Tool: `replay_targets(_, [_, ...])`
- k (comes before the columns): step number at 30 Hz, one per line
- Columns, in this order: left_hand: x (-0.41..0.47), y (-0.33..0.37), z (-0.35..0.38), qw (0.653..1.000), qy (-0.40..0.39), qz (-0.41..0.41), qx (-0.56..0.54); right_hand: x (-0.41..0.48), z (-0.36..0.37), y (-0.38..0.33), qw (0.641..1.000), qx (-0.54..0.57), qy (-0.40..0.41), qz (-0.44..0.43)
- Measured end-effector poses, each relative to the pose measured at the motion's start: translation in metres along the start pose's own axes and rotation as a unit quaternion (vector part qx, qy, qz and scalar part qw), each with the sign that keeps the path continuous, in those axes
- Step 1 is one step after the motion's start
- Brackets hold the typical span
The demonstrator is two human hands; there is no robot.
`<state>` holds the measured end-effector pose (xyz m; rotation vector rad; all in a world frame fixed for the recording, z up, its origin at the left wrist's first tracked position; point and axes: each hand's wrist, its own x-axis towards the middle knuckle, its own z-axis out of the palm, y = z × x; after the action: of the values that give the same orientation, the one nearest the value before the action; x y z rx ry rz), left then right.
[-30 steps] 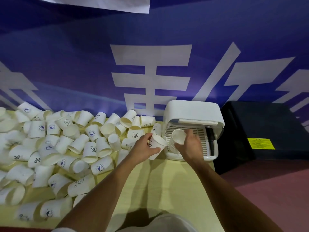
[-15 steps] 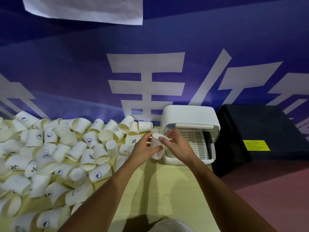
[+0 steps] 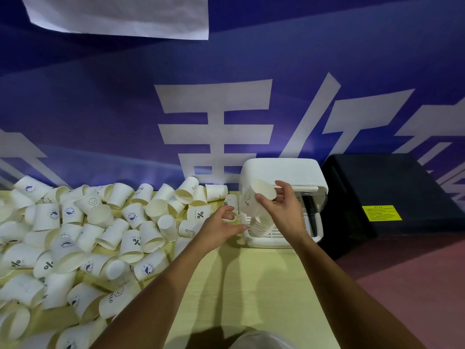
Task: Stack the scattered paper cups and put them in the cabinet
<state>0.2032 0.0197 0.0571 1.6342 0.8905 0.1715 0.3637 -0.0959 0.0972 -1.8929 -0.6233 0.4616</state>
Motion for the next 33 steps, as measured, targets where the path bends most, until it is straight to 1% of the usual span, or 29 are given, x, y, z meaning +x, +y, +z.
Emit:
replay_targets(2, [0.002,-0.005,0.0,1.0,-0.003,-0.008,0.01,-0.001,-0.004,0.006,0.999,-0.024,0.026,-0.008])
replay_targets(7, [0.006,-0.015,0.001,1.0,-0.009,-0.019,0.014,-0.012,-0.006,0.022,0.995,-0.091,0.045,-0.023])
replay_targets(18, [0.009,-0.021,0.003,0.999,-0.018,-0.037,0.017,-0.008,0.025,0.058,0.979,-0.204,-0.008,0.002])
replay_targets(22, [0.012,-0.029,0.003,0.998,-0.017,-0.055,0.026,-0.009,0.029,0.072,0.984,-0.175,-0.02,0.025])
replay_targets(27, [0.015,-0.037,0.006,0.997,-0.02,-0.071,0.032,-0.012,0.031,0.077,0.992,-0.097,-0.019,0.074])
replay_targets(33, [0.02,-0.038,0.009,0.995,-0.031,-0.079,0.044,-0.01,0.039,0.093,0.99,-0.074,-0.037,0.112])
